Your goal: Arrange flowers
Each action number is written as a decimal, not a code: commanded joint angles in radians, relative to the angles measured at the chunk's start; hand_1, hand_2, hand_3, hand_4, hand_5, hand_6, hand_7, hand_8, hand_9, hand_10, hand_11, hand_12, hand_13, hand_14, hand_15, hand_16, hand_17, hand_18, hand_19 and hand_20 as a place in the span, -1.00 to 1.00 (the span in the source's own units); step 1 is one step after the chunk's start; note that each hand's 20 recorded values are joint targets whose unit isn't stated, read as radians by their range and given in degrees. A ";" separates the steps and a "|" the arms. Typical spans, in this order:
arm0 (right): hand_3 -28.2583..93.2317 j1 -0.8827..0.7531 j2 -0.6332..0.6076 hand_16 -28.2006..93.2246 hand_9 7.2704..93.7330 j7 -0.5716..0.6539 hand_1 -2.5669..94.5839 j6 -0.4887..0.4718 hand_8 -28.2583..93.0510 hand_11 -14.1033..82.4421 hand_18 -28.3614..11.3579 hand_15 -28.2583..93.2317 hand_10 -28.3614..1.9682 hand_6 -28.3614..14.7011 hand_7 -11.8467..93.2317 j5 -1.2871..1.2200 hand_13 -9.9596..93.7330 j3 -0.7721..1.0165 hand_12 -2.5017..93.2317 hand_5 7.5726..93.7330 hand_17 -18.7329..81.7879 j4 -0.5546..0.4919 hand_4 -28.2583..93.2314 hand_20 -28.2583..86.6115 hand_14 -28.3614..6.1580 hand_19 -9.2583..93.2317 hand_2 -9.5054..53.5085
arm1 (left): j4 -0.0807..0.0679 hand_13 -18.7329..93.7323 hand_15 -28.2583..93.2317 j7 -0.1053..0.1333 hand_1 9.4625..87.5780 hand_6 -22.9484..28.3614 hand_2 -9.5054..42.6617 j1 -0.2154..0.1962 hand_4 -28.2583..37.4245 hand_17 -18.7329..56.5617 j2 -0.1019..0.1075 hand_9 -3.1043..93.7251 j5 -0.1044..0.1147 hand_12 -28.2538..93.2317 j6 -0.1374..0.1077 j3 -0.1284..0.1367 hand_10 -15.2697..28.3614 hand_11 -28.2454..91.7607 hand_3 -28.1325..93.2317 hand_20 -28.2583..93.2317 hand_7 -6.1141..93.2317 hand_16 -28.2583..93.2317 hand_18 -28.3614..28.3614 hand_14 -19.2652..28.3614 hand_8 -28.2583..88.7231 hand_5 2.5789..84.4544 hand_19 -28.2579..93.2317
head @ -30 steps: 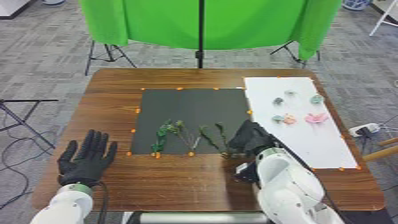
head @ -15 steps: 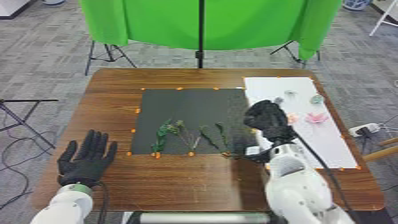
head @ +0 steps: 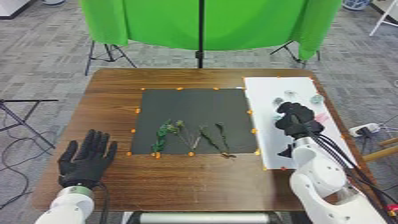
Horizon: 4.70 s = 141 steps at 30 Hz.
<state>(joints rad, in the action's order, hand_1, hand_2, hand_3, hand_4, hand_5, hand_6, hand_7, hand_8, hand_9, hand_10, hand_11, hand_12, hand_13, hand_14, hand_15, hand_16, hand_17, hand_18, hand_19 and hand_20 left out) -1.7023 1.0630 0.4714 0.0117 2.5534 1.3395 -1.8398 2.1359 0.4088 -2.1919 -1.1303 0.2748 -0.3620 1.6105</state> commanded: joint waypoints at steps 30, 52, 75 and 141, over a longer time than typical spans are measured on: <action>0.62 0.327 0.099 0.12 0.83 -0.165 0.33 0.161 -0.44 -0.48 -0.73 0.48 0.11 0.32 0.05 -0.139 0.58 -0.379 -0.10 0.62 0.12 -0.046 -1.00 0.27 0.15 0.99 -1.00 | -0.015 -0.14 0.13 0.000 -0.55 0.30 -0.05 -0.048 -1.00 -0.71 0.014 -0.10 -0.281 -0.36 0.046 0.042 0.43 -0.14 0.80 -0.27 -0.68 -0.67 0.49 0.48 -0.67 0.11 0.13; 0.65 0.461 0.438 0.12 0.80 -0.338 0.32 -0.089 -0.44 -0.48 -0.73 0.48 0.11 0.33 0.08 0.131 0.56 -0.644 -0.12 0.59 0.12 0.310 -1.00 0.26 0.14 0.99 -1.00 | -0.027 -0.13 0.17 0.039 -0.54 0.33 -0.03 0.050 -1.00 -0.71 0.088 -0.07 -0.236 -0.35 -0.027 -0.063 0.45 -0.10 0.81 -0.26 -0.64 -0.67 0.49 0.49 -0.68 0.15 0.14; 0.70 0.434 0.427 0.10 0.49 -0.219 0.19 -0.065 -0.57 -0.31 -0.78 0.43 -0.12 0.24 -0.33 0.077 0.49 -0.650 -0.54 0.51 0.09 0.285 -1.00 0.23 0.12 0.98 -1.00 | -0.018 -0.12 0.24 0.025 -0.52 0.35 0.01 0.055 -1.00 -0.71 0.073 -0.05 -0.189 -0.35 -0.081 -0.054 0.46 -0.05 0.81 -0.26 -0.60 -0.69 0.50 0.52 -0.69 0.21 0.16; 0.78 0.098 -0.026 -0.27 0.09 -0.047 0.08 -0.175 -0.77 -0.47 -0.70 0.03 0.03 0.26 -0.41 -0.048 0.27 -0.027 -0.66 0.16 -0.03 0.131 -1.00 0.07 0.01 0.80 -1.00 | 0.015 -0.13 0.25 -0.016 -0.52 0.33 0.00 0.003 -1.00 -0.71 -0.005 -0.09 -0.220 -0.35 -0.106 -0.026 0.44 -0.03 0.81 -0.25 -0.59 -0.70 0.51 0.53 -0.69 0.11 0.18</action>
<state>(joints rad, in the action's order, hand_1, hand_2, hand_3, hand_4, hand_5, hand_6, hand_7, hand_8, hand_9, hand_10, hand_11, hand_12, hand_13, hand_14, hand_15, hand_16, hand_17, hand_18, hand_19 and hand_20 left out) -1.6034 1.0159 0.4242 -0.1607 2.5076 1.3459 -1.7466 2.1444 0.3951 -2.1814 -1.1184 0.0300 -0.4080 1.5950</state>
